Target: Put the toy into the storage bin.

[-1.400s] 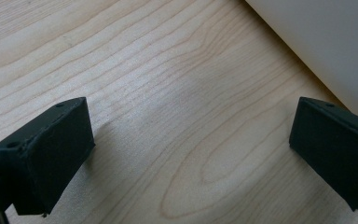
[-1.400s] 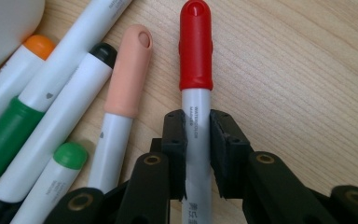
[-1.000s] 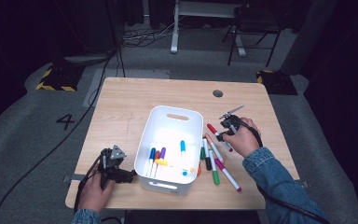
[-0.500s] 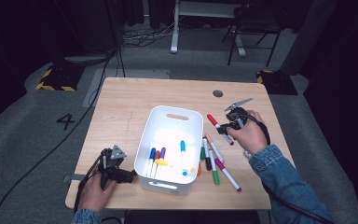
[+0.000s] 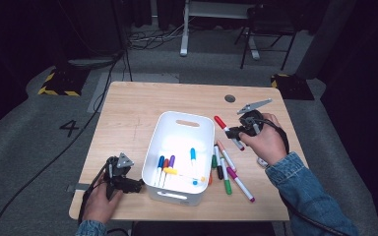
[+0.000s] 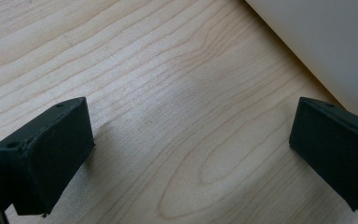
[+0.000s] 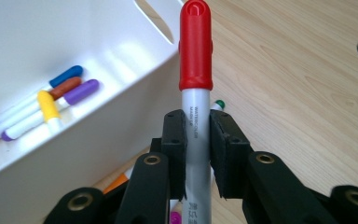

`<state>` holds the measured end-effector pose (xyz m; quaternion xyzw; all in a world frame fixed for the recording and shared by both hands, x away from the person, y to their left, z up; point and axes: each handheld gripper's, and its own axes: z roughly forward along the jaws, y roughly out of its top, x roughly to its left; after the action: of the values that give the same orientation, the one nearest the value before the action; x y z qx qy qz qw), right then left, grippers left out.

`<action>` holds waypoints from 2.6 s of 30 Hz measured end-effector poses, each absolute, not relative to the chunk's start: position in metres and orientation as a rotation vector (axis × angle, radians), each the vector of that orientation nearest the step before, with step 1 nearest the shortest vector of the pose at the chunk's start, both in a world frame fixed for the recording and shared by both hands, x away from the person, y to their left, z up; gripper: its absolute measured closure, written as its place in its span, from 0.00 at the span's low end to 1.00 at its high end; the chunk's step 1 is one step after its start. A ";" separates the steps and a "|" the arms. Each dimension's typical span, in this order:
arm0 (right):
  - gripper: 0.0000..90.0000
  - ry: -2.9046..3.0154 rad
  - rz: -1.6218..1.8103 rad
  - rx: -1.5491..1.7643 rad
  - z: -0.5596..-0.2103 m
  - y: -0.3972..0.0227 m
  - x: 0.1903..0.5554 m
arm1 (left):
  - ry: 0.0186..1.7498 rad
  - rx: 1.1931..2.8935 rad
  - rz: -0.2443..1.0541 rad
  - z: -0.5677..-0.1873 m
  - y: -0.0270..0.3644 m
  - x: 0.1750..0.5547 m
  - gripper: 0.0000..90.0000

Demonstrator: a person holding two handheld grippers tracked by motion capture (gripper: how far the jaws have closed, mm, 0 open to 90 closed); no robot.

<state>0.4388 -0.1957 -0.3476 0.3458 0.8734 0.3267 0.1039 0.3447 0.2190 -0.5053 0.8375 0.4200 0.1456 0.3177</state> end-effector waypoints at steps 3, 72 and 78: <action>0.86 2.584 0.970 0.989 -0.342 -0.189 0.433 | 1.105 2.204 0.383 -0.505 0.219 0.345 0.00; 0.86 2.881 0.805 0.484 -0.372 -0.063 0.376 | 1.105 2.204 0.383 -0.505 0.219 0.345 0.00; 0.85 2.905 0.768 0.454 -0.375 -0.059 0.372 | 1.106 2.204 0.383 -0.505 0.219 0.345 0.00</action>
<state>0.3719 -0.0587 -0.3755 0.1492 0.9547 0.2524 0.0515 0.3447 0.2189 -0.5053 0.8375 0.4201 0.1455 0.3176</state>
